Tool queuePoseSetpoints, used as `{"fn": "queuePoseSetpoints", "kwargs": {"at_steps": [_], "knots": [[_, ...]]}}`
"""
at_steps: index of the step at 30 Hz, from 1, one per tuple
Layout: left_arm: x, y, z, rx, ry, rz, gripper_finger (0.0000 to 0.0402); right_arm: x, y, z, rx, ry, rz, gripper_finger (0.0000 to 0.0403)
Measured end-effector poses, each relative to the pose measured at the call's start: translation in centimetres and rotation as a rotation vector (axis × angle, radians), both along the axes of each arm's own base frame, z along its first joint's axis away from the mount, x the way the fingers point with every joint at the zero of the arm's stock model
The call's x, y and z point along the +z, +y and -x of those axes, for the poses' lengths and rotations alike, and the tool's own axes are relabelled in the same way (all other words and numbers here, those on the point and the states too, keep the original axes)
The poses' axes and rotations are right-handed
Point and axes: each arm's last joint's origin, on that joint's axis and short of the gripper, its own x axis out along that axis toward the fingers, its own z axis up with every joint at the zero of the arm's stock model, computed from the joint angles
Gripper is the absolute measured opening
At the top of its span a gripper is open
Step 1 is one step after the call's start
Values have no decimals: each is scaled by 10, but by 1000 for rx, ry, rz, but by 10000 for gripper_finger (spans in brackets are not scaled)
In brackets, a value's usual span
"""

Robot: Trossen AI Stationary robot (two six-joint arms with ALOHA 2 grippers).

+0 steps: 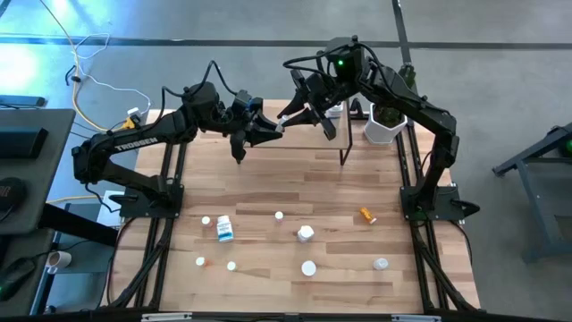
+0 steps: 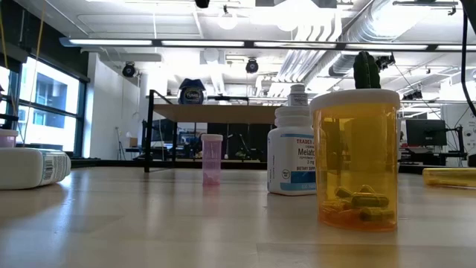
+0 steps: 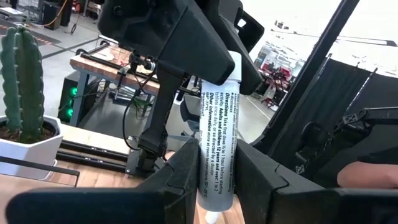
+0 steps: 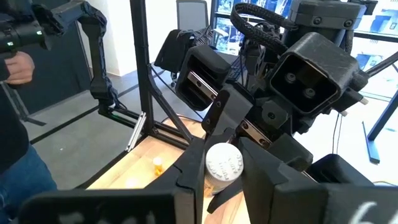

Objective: Pick and place medicine bottles onto shelf by color
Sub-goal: Put the yellow pill bottle on the shelf

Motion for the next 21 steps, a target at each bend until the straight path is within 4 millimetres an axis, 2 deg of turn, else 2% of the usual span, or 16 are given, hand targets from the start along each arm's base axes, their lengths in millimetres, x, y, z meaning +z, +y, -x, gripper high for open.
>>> {"fn": "queuePoseSetpoints", "kwargs": {"at_steps": [5, 11, 15, 21], "knots": [[0, 1, 0, 24, 2, 4, 87, 0, 0, 0, -4, 0, 2, 74], [0, 2, 0, 61, 3, -22, 112, -1, -2, -1, -55, 16, 2, 69], [-1, 2, 0, 66, 6, -33, 139, -2, -5, 0, -68, 29, -8, 67], [-9, 5, 0, 184, 90, -68, 186, -3, -17, 5, -107, 46, -34, 66]]}}
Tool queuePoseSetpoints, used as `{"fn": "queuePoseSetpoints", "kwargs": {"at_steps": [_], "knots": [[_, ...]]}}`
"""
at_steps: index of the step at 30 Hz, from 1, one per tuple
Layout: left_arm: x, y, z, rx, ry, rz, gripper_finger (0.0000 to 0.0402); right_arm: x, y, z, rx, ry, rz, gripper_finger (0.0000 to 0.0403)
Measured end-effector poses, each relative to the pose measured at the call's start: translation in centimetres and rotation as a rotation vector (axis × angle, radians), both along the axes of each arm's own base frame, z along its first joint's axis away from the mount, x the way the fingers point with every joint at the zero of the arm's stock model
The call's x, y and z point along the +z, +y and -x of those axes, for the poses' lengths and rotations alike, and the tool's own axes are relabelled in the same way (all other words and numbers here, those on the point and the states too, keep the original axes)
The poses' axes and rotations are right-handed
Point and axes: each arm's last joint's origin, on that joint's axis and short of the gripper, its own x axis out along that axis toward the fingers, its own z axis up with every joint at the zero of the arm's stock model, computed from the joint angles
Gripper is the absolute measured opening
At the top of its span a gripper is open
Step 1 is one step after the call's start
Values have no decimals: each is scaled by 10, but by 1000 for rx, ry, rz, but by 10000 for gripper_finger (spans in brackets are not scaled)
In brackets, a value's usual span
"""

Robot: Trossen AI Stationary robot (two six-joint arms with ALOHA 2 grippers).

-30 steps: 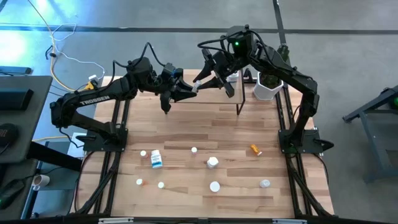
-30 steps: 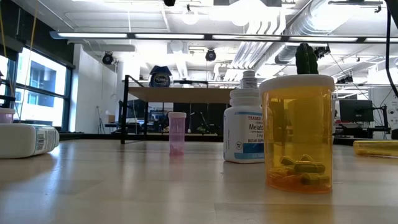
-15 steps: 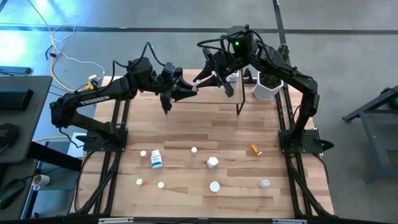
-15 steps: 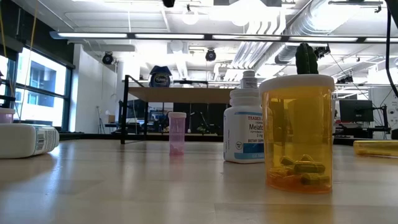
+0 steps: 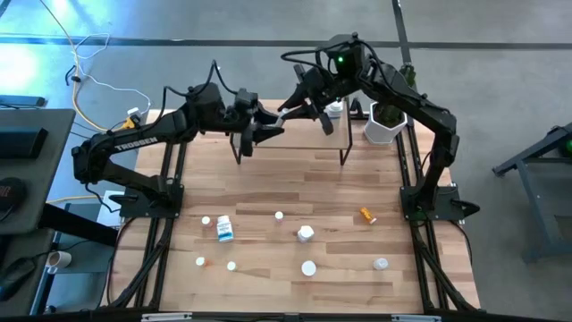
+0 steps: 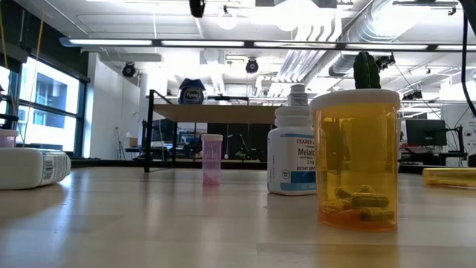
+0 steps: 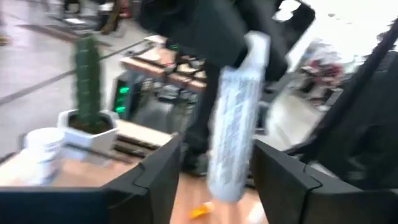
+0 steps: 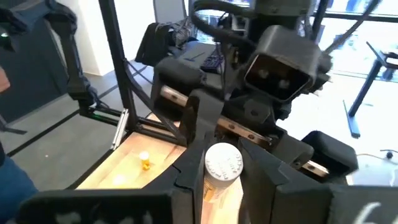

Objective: Pick and place medicine bottles onto shelf by color
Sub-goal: Put the yellow pill bottle on the shelf

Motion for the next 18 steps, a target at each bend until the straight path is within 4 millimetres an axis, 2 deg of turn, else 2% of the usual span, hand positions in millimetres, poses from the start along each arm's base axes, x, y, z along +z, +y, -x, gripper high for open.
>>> {"fn": "queuePoseSetpoints", "kwargs": {"at_steps": [9, 18], "knots": [[-5, 4, 1, 141, 60, -47, 222, -1, -32, 14, -142, 20, 6, 65], [-4, 23, 13, 232, 63, -64, 223, -2, -65, 29, -467, 61, 81, 65]]}}
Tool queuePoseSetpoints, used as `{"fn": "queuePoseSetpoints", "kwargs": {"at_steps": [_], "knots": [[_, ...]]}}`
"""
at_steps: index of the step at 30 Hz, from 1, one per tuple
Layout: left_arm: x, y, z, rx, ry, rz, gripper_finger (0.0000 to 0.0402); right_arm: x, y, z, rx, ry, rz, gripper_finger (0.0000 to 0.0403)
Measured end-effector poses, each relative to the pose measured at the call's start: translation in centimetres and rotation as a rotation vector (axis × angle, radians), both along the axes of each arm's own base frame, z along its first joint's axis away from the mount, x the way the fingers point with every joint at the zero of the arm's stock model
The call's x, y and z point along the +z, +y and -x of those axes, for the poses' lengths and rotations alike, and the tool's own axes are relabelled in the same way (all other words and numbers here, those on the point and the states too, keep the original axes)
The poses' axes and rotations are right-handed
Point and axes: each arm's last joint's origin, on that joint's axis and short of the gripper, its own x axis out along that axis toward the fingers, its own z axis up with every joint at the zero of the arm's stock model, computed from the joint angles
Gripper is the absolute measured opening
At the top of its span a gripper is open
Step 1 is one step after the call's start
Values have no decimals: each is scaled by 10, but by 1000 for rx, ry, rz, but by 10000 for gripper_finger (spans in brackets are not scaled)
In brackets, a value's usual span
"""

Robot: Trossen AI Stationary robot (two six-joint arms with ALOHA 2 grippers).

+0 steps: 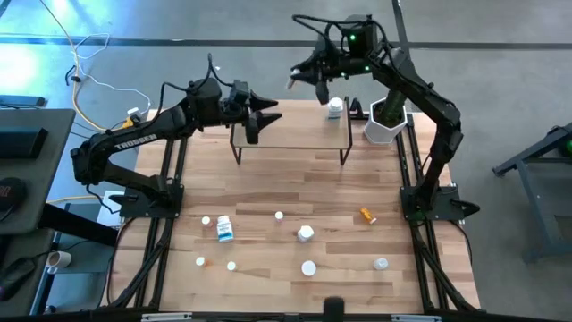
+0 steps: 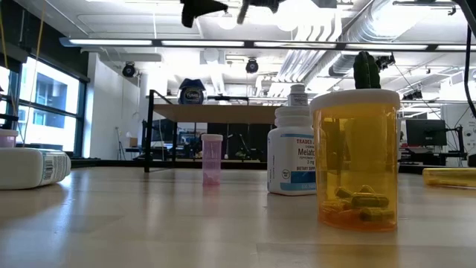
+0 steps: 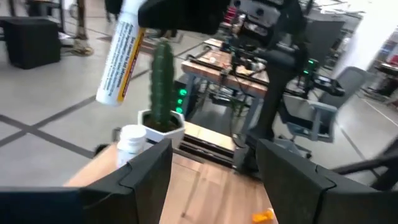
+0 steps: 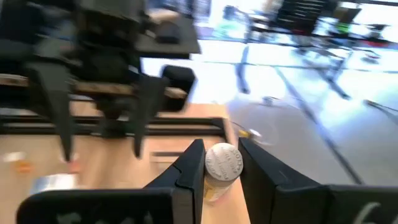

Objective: Pick and place medicine bottles onto shelf by color
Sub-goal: Put the yellow pill bottle on the shelf

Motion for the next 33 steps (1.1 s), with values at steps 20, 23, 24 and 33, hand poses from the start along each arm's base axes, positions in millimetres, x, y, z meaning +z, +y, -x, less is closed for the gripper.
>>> {"fn": "queuePoseSetpoints", "kwargs": {"at_steps": [20, 23, 24, 33], "knots": [[11, 47, 38, 192, 64, -135, 223, -69, -44, -44, -240, 166, -187, 65], [10, 51, 43, 214, 70, -131, 223, -82, -47, -52, -247, 210, -197, 65], [10, 53, 44, 220, 73, -134, 223, -88, -47, -56, -255, 229, -195, 65], [10, 59, 50, 243, 77, -134, 223, -117, -47, -78, -263, 311, -181, 65]]}}
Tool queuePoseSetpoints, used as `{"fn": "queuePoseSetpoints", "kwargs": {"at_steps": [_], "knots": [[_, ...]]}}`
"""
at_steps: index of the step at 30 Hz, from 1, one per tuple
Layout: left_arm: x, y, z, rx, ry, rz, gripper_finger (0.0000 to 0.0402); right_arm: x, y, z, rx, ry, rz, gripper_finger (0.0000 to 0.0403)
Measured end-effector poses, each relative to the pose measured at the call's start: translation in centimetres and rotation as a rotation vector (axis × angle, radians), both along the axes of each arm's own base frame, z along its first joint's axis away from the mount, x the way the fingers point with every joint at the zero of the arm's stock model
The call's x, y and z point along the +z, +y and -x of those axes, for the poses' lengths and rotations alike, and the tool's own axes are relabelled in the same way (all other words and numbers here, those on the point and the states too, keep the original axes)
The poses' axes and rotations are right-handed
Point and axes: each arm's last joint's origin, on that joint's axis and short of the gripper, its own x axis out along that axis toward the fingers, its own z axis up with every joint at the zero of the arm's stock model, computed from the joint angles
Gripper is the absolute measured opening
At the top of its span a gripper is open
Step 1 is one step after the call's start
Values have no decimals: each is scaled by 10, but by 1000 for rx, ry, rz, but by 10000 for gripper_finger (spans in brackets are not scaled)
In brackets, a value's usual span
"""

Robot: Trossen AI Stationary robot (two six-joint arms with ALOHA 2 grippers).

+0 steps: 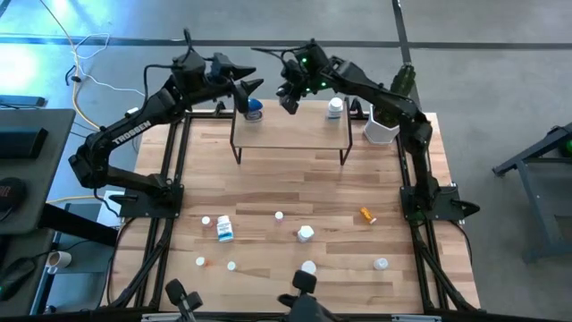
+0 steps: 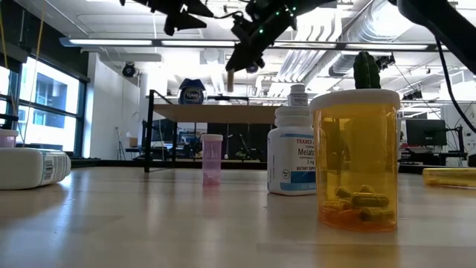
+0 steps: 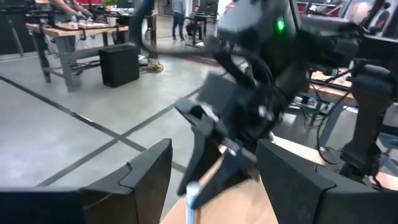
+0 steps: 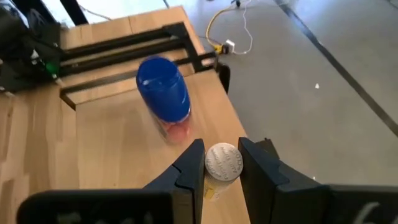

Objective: Pick and place medicine bottles onto shelf by color
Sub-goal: Put the yellow pill bottle on the shelf

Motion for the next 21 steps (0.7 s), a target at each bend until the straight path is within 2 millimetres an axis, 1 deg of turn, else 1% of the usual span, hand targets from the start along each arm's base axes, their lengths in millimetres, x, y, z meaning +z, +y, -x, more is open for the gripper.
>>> {"fn": "queuePoseSetpoints", "kwargs": {"at_steps": [7, 14, 21], "knots": [[0, 0, 0, -2, 26, -34, 223, -22, -4, -13, 3, 34, -26, 65], [0, 0, 0, -1, 29, -32, 223, -45, -10, -24, 4, 72, -48, 65], [0, 0, 0, -4, 40, -47, 223, -49, -10, -25, 19, 82, -35, 65]]}}
